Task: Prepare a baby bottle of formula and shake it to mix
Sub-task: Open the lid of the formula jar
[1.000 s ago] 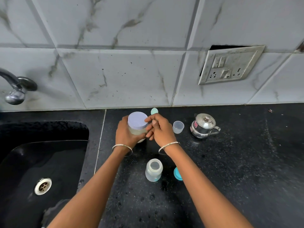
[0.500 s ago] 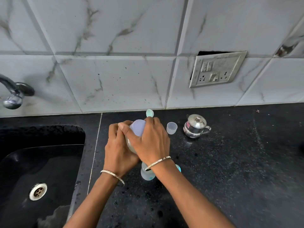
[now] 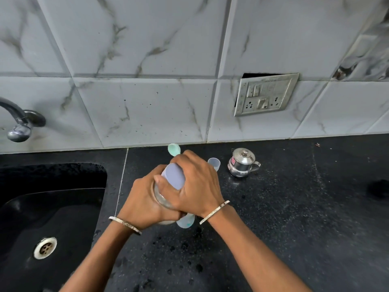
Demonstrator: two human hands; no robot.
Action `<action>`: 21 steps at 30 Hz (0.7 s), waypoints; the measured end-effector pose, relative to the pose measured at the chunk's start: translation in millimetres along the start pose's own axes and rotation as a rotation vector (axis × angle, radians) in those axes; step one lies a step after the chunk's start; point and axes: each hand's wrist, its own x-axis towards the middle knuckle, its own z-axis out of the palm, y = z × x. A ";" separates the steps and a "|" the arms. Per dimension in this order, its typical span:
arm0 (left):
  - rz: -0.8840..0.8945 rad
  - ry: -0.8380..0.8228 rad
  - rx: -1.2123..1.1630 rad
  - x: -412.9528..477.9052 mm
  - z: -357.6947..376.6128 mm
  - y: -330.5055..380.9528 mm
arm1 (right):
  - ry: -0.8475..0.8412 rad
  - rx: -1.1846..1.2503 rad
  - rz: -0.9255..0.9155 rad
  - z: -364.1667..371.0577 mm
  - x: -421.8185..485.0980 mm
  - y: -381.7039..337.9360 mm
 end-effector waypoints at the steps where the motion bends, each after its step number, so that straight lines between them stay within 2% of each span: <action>1: 0.013 -0.042 -0.034 -1.4 -1.7 -1.6 | -0.055 0.028 -0.064 -4.8 0.0 2.3; 4: 0.028 -0.152 -0.124 -6.6 -3.8 -1.4 | -0.229 0.113 -0.158 -19.2 1.8 8.6; 6: 0.029 -0.154 -0.139 -9.8 -2.4 -0.8 | -0.337 0.094 -0.125 -30.1 4.0 9.0; 8: 0.012 -0.113 -0.101 -12.4 -0.4 -0.6 | -0.393 -0.015 0.017 -42.1 4.7 5.4; 11: 0.003 -0.060 0.129 -12.1 2.6 -1.5 | -0.401 -0.151 0.266 -52.3 2.6 -5.4; 14: 0.000 -0.048 0.212 -12.8 5.2 2.6 | -0.554 -0.157 0.383 -52.9 2.3 -12.9; 18: -0.036 -0.115 0.101 -16.2 2.1 3.9 | -0.661 -0.046 0.273 -65.3 9.1 -6.5; 21: -0.015 -0.207 0.012 -17.4 -2.2 -1.7 | -0.792 0.089 0.061 -74.5 10.2 5.7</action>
